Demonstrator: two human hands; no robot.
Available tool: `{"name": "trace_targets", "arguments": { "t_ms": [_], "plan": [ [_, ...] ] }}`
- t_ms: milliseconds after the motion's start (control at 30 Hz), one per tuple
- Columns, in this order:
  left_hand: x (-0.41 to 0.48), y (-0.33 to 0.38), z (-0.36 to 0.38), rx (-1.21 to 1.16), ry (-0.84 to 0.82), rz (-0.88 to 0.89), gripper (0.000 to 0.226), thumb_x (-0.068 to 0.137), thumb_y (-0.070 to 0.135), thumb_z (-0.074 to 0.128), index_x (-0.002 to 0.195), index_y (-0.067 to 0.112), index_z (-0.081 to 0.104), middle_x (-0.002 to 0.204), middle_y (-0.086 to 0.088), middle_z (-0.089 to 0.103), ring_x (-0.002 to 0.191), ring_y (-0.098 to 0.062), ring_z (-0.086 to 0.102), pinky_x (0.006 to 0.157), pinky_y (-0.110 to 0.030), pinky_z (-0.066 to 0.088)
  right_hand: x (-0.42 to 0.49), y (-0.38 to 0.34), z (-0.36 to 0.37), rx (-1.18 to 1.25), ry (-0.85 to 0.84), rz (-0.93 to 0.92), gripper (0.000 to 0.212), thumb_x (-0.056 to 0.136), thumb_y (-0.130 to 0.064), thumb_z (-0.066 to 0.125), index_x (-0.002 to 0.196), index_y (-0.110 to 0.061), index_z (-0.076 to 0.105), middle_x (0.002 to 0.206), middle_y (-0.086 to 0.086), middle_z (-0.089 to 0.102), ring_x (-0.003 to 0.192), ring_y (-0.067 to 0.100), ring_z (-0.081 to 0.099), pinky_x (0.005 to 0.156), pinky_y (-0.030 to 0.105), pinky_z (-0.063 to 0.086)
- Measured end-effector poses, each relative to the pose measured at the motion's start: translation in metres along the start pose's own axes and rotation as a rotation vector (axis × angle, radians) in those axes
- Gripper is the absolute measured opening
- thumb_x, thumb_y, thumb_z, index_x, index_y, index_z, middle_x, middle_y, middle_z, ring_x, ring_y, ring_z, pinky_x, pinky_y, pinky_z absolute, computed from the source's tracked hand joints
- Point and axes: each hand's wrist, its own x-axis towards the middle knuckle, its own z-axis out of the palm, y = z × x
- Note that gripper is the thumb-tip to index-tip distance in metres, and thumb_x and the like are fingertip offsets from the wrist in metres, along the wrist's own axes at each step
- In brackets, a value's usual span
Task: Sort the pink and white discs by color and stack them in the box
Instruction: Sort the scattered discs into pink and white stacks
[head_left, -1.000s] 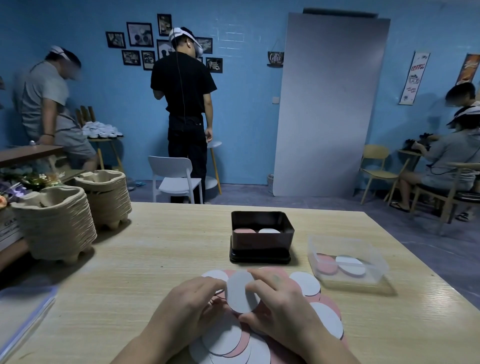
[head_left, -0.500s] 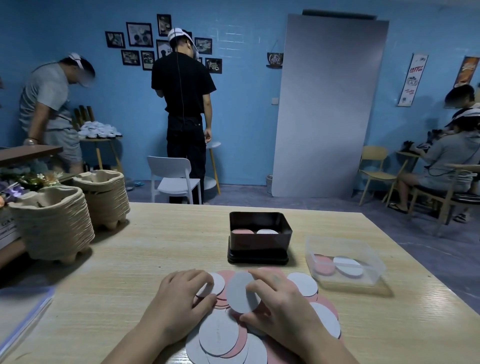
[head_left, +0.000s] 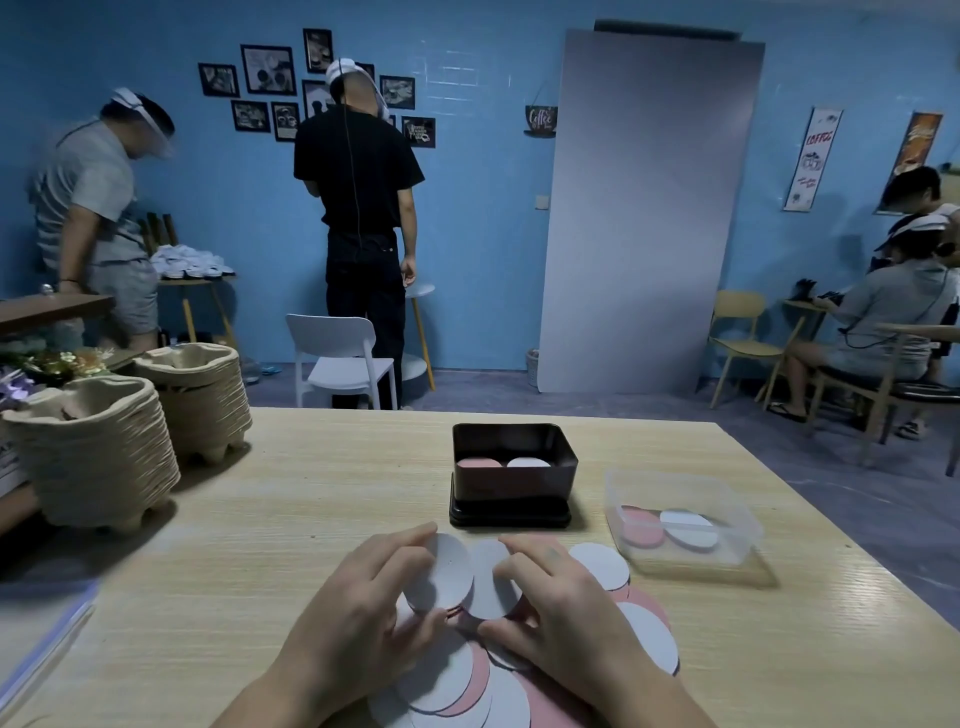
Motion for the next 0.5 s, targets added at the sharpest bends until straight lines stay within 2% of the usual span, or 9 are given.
{"name": "trace_targets", "arguments": {
  "t_ms": [67, 233, 333, 433, 500],
  "plan": [
    [0.0009, 0.0022, 0.0024, 0.001, -0.02, 0.04, 0.035, 0.084, 0.04, 0.079, 0.101, 0.012, 0.064, 0.139, -0.005, 0.061, 0.117, -0.019, 0.062, 0.093, -0.027, 0.05, 0.0008, -0.0008, 0.001, 0.005, 0.0, -0.005, 0.044, 0.082, -0.057, 0.075, 0.091, -0.017, 0.059, 0.13, 0.002, 0.064, 0.116, 0.018, 0.059, 0.087, 0.03, 0.053],
    [0.0021, 0.0017, 0.0076, 0.008, -0.091, 0.115, 0.041, 0.092, 0.051, 0.071, 0.109, 0.015, 0.062, 0.149, -0.005, 0.054, 0.121, -0.019, 0.062, 0.092, -0.029, 0.052, 0.0043, -0.0047, 0.0044, -0.005, 0.017, -0.107, 0.06, 0.071, -0.047, 0.086, 0.115, -0.02, 0.055, 0.127, 0.005, 0.066, 0.113, 0.018, 0.06, 0.091, 0.025, 0.047],
    [0.0027, 0.0008, 0.0093, 0.047, -0.1, 0.169, 0.035, 0.094, 0.044, 0.066, 0.113, 0.015, 0.061, 0.151, -0.005, 0.052, 0.117, -0.021, 0.064, 0.09, -0.027, 0.051, 0.0063, -0.0073, 0.0038, -0.027, 0.009, -0.141, 0.048, 0.071, -0.042, 0.086, 0.104, -0.021, 0.058, 0.128, 0.004, 0.065, 0.108, 0.019, 0.058, 0.087, 0.018, 0.039],
    [0.0001, -0.0026, 0.0087, 0.049, -0.098, 0.14, 0.039, 0.089, 0.042, 0.074, 0.116, 0.017, 0.059, 0.152, -0.004, 0.051, 0.118, -0.02, 0.064, 0.089, -0.027, 0.053, 0.0065, -0.0074, 0.0028, -0.009, 0.031, -0.136, 0.037, 0.075, -0.04, 0.081, 0.096, -0.019, 0.059, 0.127, 0.005, 0.065, 0.107, 0.02, 0.061, 0.087, 0.017, 0.039],
    [-0.0017, -0.0053, 0.0064, 0.041, -0.07, 0.107, 0.039, 0.092, 0.047, 0.071, 0.119, 0.021, 0.058, 0.144, -0.001, 0.059, 0.117, -0.016, 0.065, 0.088, -0.029, 0.056, 0.0046, -0.0061, 0.0027, 0.029, 0.042, -0.109, 0.035, 0.078, -0.042, 0.079, 0.096, -0.019, 0.059, 0.13, 0.005, 0.064, 0.111, 0.021, 0.062, 0.09, 0.018, 0.042]
  ]
}}
